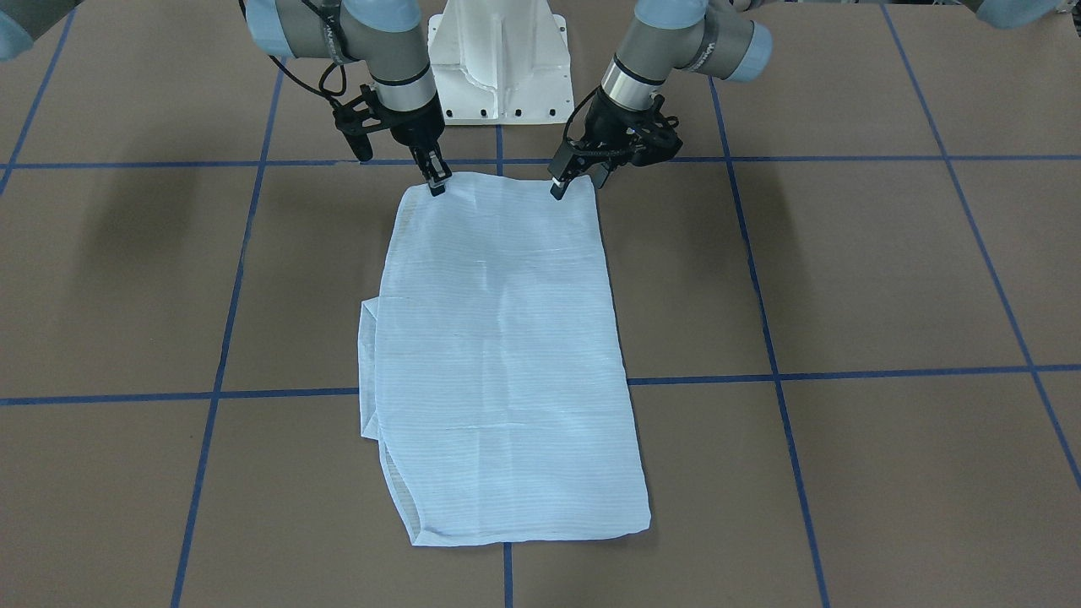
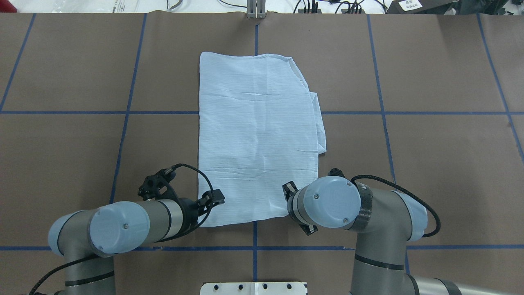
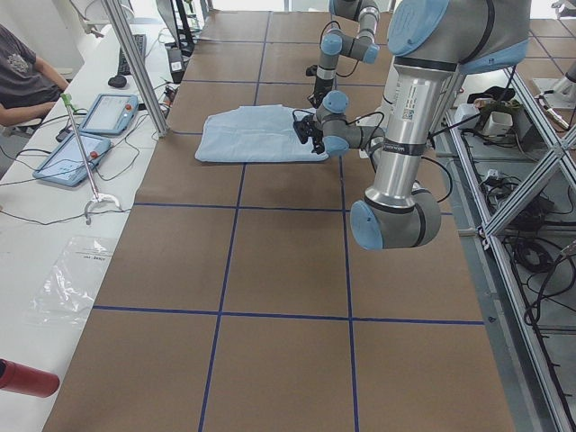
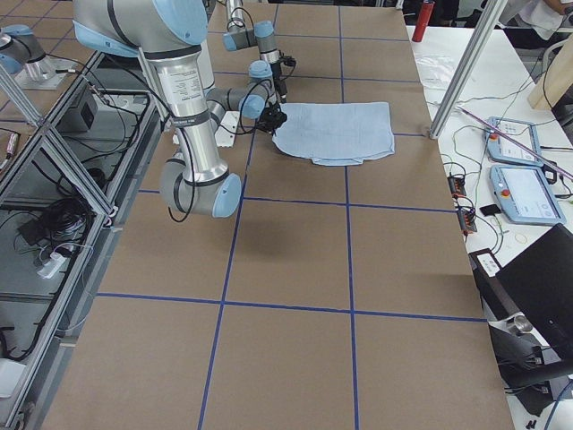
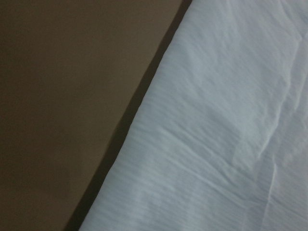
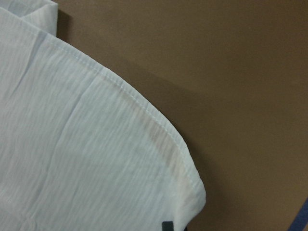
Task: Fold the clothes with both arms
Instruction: 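Grasp the near shirt edge with the left gripper beside the right gripper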
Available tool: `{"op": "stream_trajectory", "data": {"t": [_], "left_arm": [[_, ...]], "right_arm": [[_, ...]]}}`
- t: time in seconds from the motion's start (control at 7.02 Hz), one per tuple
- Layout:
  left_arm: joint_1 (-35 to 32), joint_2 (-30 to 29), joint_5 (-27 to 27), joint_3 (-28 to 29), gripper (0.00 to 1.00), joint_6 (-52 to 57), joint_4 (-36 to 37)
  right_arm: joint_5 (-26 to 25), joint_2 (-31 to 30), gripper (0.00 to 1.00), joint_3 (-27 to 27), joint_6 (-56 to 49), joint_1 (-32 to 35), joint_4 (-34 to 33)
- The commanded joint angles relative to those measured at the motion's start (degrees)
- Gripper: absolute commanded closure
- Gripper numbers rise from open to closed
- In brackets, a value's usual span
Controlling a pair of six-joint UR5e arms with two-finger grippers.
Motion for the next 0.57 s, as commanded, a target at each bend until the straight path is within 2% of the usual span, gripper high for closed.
{"op": "stream_trajectory", "data": {"t": [0.0, 0.14, 0.28, 0.43], "left_arm": [[2.37, 0.99, 0.64, 0.22, 0.05, -1.14, 1.09], [2.37, 1.0, 0.73, 0.14, 0.23, -1.48, 1.09], [2.63, 1.0, 1.6, 0.05, 0.71, -4.45, 1.18], [2.72, 1.0, 1.78, -0.04, 1.0, -4.47, 1.18]], "right_arm": [[0.07, 0.1, 1.0, 0.07, -0.07, -0.1, 0.01], [0.07, 0.1, 1.0, 0.07, -0.07, -0.1, 0.01], [0.07, 0.02, 1.0, 0.07, -0.07, -0.1, 0.01], [0.07, -0.07, 1.0, 0.07, -0.07, -0.1, 0.01]]}}
